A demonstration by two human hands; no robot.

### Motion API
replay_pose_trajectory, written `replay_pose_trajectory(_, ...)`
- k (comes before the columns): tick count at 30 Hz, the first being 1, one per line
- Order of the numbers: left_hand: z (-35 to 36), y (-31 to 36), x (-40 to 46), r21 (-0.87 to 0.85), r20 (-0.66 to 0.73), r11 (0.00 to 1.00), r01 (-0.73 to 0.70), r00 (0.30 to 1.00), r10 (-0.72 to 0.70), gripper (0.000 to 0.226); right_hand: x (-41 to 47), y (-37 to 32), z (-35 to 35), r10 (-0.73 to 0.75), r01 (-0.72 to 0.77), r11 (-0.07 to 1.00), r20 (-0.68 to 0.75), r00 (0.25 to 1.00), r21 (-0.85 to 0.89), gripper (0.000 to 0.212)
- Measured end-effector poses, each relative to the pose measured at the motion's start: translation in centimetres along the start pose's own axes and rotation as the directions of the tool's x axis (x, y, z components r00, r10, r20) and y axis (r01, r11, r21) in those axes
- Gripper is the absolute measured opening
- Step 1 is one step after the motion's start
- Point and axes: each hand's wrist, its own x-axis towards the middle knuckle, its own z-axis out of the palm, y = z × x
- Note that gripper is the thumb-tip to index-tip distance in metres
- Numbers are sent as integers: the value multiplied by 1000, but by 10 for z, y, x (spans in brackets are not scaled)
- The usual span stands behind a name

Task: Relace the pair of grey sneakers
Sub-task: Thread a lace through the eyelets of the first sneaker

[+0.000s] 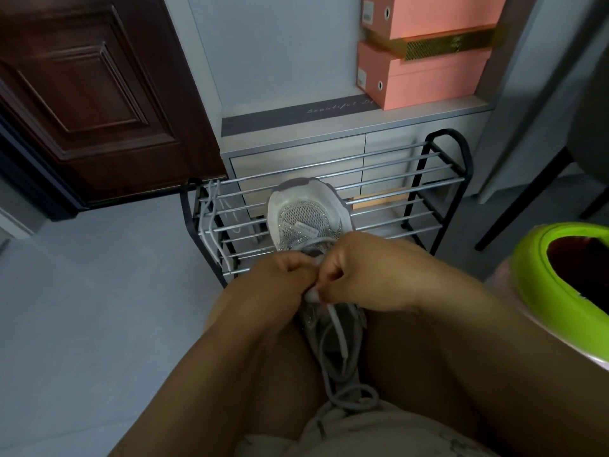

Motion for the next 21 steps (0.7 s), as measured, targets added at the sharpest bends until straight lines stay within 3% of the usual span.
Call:
replay_pose_trajectory(3, -2, 0, 5, -117, 34, 993, 1, 999, 3, 22, 0, 9, -10, 3, -15, 990, 83, 997, 140, 25)
replay_pose_trajectory(7, -3, 1, 5, -247, 76, 969, 6, 997, 13, 21, 11, 21, -11, 126, -153, 958, 122, 985, 244, 35)
replay_pose_trajectory(9, -4, -3, 5, -243, 90, 970, -3, 996, 26, 23, 15, 25, -8, 184, -195, 956, 71, 980, 219, 32)
replay_pose_trajectory(13, -7, -7, 5, -245, 47, 969, -26, 998, 38, 23, 12, 26, -6, 135, -138, 989, 77, 988, 42, 31)
replay_pose_trajectory(17, -5, -3, 6, -303, 55, 953, -13, 998, 30, 24, 16, 21, 11, 109, -156, 954, -190, 976, -256, 31)
replay_pose_trajectory(21, -8, -2, 1, -279, 94, 960, -10, 995, 38, 20, 24, 27, 8, 78, -187, 943, -363, 928, -276, 24)
